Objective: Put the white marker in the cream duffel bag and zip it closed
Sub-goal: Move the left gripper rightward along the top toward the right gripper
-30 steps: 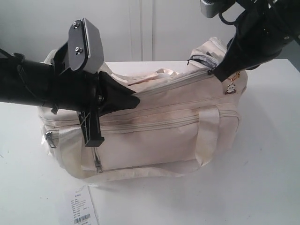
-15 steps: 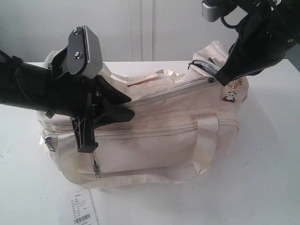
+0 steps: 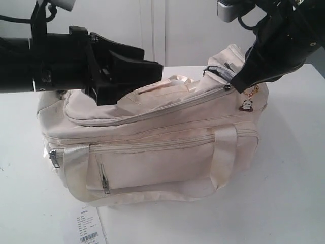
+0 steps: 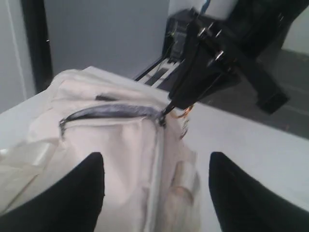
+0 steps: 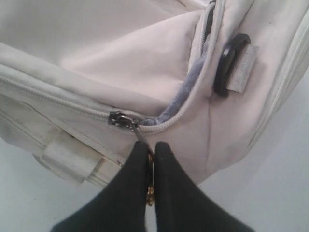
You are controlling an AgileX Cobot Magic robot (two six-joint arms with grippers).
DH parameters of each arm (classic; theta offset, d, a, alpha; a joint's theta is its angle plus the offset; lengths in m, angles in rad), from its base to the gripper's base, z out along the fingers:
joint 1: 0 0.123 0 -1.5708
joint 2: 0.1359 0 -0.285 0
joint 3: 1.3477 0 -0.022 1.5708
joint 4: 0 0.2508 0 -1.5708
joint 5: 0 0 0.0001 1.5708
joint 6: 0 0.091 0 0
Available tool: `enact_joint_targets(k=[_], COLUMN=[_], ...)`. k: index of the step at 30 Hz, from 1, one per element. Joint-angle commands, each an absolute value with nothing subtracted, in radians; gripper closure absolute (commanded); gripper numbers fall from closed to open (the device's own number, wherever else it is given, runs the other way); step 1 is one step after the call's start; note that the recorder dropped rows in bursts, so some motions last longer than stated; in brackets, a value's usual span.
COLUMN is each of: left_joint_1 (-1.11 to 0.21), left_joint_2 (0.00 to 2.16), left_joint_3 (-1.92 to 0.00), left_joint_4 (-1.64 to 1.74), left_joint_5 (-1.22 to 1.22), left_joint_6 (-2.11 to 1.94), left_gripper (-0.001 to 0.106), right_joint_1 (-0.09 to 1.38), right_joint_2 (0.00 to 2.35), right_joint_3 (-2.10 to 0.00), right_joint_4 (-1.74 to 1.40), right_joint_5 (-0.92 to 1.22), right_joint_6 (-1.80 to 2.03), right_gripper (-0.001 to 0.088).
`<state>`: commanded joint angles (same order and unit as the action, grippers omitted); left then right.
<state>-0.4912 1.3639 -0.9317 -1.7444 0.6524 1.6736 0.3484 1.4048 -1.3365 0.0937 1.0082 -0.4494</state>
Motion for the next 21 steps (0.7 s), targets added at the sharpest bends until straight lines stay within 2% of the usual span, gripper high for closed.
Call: enact_joint_targets(k=[8, 14, 21], left_joint_1=[-0.523, -0.639, -0.704], left_joint_2=[1.504, 1.561, 1.626], left_joint_3=[-1.041, -1.136, -1.204], left_joint_4=[-1.729, -1.584, -1.531], left_joint_5=[0.688, 0.439, 0.36], left_joint_6=[1.654, 1.652, 1.652], left_gripper=[0.039, 0.039, 0.04], right_joint_1=[0.348, 0.348, 0.348], right_joint_2=[1.405, 1.405, 1.405], right_joint_3=[-1.336, -1.336, -1.336], right_joint_4=[0.094, 0.094, 0.094], right_joint_5=[1.003, 1.001, 0.996], right_joint_6=[-0.449, -0.449, -0.449], right_gripper=[0.0868, 0.0868, 0.0868])
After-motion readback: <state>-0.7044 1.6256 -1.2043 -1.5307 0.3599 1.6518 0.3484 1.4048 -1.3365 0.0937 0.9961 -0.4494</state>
